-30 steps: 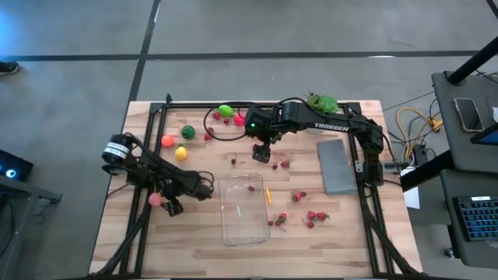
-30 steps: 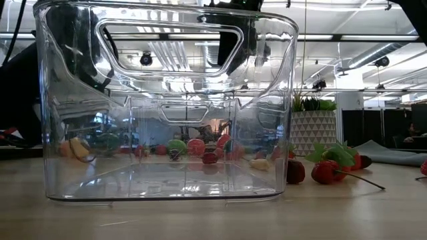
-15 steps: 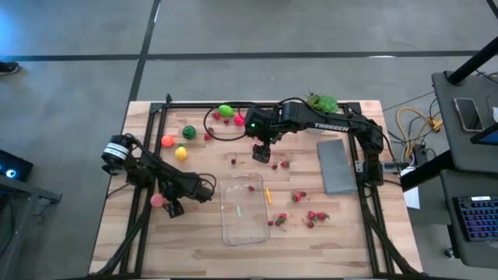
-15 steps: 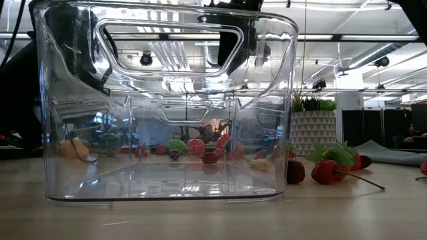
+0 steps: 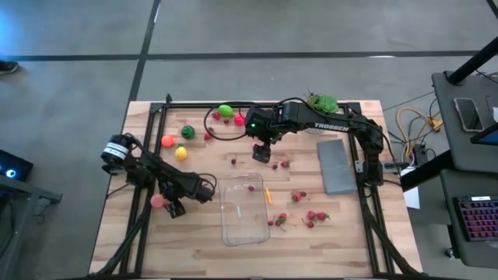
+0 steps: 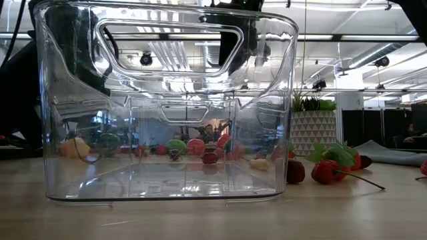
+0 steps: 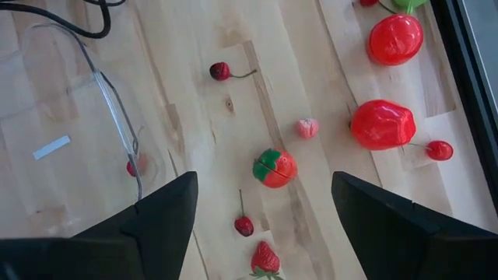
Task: Pick and placing Produce into tupperware
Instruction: Put the light orange peach into the transparent bin
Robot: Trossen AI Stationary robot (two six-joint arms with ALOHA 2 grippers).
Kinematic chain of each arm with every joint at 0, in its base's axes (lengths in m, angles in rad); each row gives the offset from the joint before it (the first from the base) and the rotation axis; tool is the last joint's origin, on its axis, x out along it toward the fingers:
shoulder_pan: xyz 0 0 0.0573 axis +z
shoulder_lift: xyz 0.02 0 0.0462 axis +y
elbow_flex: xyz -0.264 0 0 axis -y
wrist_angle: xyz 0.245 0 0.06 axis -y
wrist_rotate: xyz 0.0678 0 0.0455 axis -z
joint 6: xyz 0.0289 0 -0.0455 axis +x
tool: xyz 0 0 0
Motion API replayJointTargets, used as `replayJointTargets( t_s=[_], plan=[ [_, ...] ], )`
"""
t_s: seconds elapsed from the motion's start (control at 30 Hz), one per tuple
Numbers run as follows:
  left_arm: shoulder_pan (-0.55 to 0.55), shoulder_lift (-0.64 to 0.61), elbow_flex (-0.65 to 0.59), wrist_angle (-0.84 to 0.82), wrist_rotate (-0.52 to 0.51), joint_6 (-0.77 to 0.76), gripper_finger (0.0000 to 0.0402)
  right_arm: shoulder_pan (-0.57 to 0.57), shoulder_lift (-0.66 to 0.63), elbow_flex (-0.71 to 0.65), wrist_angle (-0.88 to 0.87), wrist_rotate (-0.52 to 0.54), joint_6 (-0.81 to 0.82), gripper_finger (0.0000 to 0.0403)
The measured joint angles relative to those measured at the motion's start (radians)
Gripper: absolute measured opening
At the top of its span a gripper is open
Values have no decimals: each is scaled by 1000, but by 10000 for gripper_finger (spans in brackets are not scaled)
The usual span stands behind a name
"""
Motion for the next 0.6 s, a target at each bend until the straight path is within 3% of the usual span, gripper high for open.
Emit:
replayJointTargets(
  t_s=[0.37,0.6],
  plan=[
    [-2,0,1,0,-8,1,243,0,0,0,3,0,0,288],
    [-2,0,1,-8,-20,-1,288,-3,0,0,5,0,-8,288]
  ],
)
